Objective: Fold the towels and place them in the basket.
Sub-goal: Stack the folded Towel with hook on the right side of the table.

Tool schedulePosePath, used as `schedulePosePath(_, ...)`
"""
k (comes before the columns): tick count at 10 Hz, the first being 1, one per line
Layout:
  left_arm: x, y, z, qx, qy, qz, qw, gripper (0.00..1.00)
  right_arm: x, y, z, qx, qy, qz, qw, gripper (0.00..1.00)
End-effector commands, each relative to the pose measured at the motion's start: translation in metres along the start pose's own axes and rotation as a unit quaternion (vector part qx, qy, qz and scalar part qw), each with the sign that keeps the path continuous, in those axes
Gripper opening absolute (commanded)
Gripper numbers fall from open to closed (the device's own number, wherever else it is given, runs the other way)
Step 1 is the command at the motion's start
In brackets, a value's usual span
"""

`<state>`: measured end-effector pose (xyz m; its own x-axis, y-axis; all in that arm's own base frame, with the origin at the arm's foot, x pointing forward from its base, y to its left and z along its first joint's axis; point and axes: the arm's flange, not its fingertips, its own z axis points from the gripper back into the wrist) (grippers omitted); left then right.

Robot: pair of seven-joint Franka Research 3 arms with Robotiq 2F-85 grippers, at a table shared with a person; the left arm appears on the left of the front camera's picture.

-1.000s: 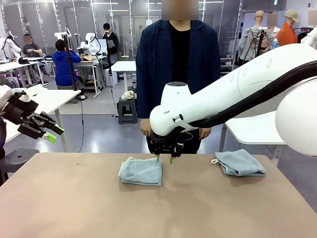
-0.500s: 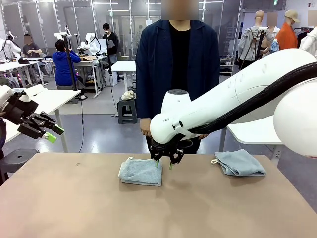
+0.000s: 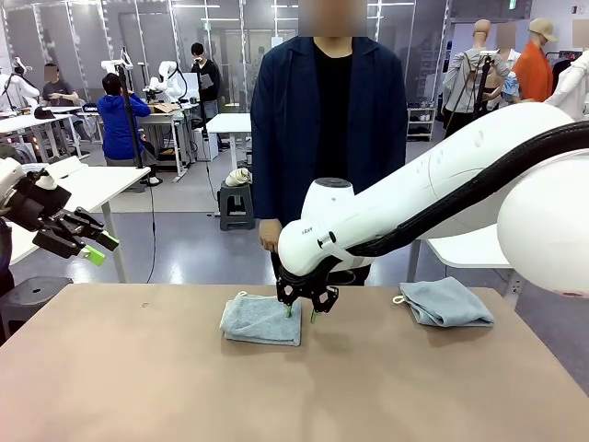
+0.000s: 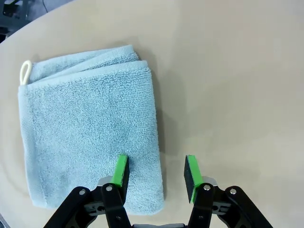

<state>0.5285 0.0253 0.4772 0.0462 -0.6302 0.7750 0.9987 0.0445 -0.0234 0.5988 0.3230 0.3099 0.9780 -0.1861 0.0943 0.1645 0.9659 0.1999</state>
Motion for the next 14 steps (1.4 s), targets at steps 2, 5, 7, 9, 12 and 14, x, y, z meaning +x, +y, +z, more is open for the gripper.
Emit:
schedulePosePath(2,0.002,-0.001,0.001,0.002,0.007,0.004,1.0,0.68,-0.002,-0.002,-0.01,0.021,-0.003,-0.005,1.0,0.6)
schedulePosePath(5,0.002,-0.001,0.001,0.002,0.007,0.004,1.0,0.68,-0.003,0.0,-0.017,0.029,-0.002,0.002,1.0,0.6)
schedulePosePath(7,0.002,-0.001,0.001,0.002,0.007,0.004,1.0,0.68,-0.003,0.002,-0.017,0.039,-0.005,0.01,0.999,0.6)
schedulePosePath(9,0.002,-0.001,0.001,0.002,0.007,0.004,1.0,0.68,-0.004,0.004,-0.015,0.048,-0.008,0.026,0.998,0.6)
schedulePosePath(12,0.002,-0.001,0.001,0.002,0.007,0.004,1.0,0.68,-0.003,0.003,-0.017,0.036,0.004,0.042,0.998,0.57)
schedulePosePath(14,0.002,-0.001,0.001,0.002,0.007,0.004,1.0,0.68,-0.003,0.004,-0.017,0.034,0.003,0.052,0.998,0.37)
